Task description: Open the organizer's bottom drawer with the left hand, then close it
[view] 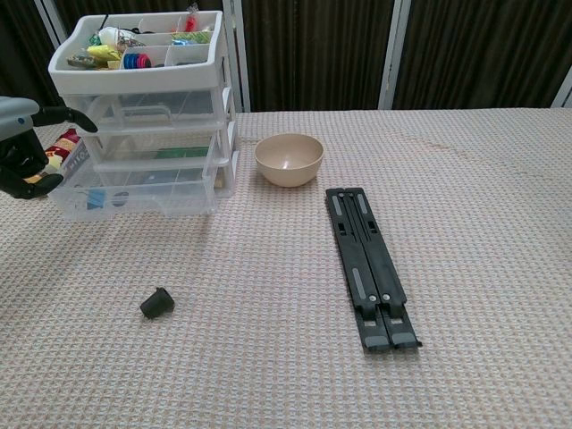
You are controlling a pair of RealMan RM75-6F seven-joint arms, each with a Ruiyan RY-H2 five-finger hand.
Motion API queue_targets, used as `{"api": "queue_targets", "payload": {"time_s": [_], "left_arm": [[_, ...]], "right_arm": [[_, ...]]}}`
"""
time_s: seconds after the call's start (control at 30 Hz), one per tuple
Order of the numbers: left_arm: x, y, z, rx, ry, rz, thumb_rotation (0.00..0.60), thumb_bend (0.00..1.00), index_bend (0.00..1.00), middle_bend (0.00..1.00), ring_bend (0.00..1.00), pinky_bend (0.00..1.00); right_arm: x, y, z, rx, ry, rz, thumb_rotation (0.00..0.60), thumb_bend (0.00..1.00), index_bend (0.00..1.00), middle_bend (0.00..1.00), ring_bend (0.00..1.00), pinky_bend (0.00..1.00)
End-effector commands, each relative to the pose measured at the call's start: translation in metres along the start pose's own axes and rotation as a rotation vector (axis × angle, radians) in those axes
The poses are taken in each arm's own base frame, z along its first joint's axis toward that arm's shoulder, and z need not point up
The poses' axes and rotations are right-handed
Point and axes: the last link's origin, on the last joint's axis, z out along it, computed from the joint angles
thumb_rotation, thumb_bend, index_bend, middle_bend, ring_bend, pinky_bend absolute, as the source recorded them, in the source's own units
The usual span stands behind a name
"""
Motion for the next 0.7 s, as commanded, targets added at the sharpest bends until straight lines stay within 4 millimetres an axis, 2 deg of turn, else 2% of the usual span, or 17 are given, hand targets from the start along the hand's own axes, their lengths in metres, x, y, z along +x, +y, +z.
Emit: {"api": "queue_targets", "payload": {"time_s": [0.03, 0.17, 0.3, 0.4, 0.5, 0.57, 0.7], "left_arm": [[0.003, -0.001, -0.016, -0.048, 0.077, 0.053, 0.6, 0.35, 0.13, 0.75, 0.68, 0.61], [0.005, 0.006, -0.035, -0.107, 0.056, 0.071, 0.6, 0.23, 0.15, 0.67, 0.61, 0.56], [0.002, 0.016, -0.048, -0.174, 0.013, 0.103, 0.6, 0.15, 0.17, 0.67, 0.61, 0.56], [-0.006, 0.024, -0.054, -0.222, -0.026, 0.121, 0.6, 0.11, 0.22, 0.72, 0.66, 0.57], [-0.016, 0.03, -0.055, -0.258, -0.063, 0.142, 0.6, 0.1, 0.26, 0.82, 0.74, 0.6], [-0.024, 0.035, -0.054, -0.275, -0.082, 0.156, 0.6, 0.11, 0.3, 0.89, 0.8, 0.64], [-0.037, 0.043, -0.045, -0.287, -0.111, 0.162, 0.6, 0.12, 0.37, 0.98, 0.86, 0.71]], "right_arm": [[0.0, 0.0, 0.0, 0.0, 0.001, 0.0, 0.6, 0.06, 0.07, 0.0, 0.0, 0.0], [0.0, 0.0, 0.0, 0.0, 0.0, -0.001, 0.6, 0.06, 0.07, 0.0, 0.0, 0.0], [0.0, -0.001, 0.0, 0.001, 0.001, -0.002, 0.6, 0.06, 0.07, 0.0, 0.0, 0.0], [0.0, -0.001, 0.0, -0.002, 0.002, -0.003, 0.6, 0.06, 0.07, 0.0, 0.0, 0.0], [0.0, 0.0, 0.0, -0.004, 0.003, -0.004, 0.6, 0.06, 0.07, 0.0, 0.0, 0.0], [0.0, 0.0, 0.0, -0.005, 0.002, -0.002, 0.6, 0.06, 0.07, 0.0, 0.0, 0.0], [0.0, 0.0, 0.0, -0.005, 0.001, 0.0, 0.6, 0.06, 0.07, 0.0, 0.0, 0.0]]}}
